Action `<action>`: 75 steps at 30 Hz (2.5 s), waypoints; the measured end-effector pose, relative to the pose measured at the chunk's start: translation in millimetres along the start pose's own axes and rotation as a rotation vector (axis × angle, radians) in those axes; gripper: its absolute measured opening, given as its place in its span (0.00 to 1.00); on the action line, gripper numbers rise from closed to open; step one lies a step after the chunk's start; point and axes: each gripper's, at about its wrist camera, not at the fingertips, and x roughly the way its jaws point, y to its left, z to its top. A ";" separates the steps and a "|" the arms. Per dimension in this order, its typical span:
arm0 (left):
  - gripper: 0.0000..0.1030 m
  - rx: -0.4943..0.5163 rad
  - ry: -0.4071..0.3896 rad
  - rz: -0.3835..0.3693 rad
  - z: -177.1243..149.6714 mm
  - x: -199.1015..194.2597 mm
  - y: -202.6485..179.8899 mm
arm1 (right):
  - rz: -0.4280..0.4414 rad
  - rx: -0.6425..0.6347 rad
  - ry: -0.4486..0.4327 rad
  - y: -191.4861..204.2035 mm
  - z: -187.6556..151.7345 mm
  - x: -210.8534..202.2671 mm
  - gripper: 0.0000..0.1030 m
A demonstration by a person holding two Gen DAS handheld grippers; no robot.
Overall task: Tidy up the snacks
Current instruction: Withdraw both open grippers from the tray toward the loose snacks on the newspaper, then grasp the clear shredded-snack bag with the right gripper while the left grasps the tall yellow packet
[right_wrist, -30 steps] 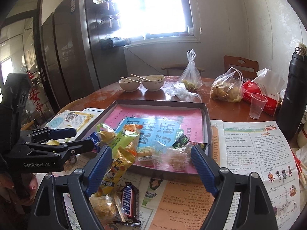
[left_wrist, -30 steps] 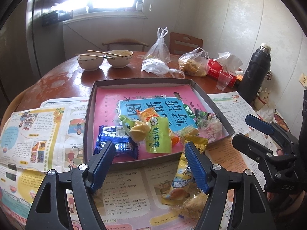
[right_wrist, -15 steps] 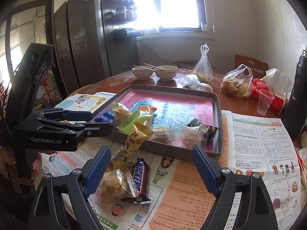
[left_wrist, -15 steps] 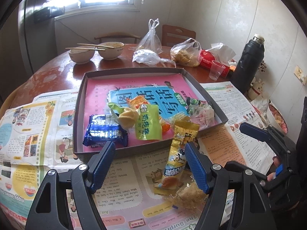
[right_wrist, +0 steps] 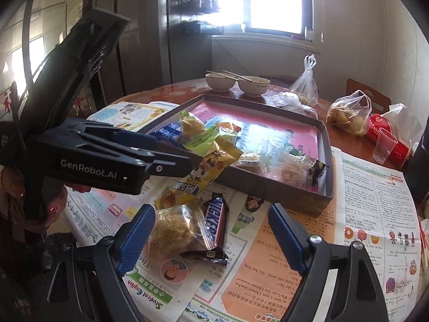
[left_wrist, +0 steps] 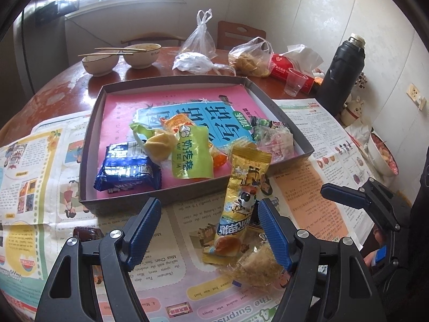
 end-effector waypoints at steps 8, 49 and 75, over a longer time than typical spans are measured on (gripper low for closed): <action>0.74 0.002 0.026 -0.013 -1.0 11.0 -3.7 | 0.015 -0.046 0.019 11.2 -4.2 3.6 0.83; 0.22 -0.093 0.099 -0.096 -3.9 41.9 13.6 | -0.045 -0.241 0.036 64.8 -29.9 28.7 0.53; 0.22 -0.139 -0.041 -0.075 8.8 -14.3 36.4 | -0.053 -0.017 -0.039 1.5 -1.2 27.5 0.51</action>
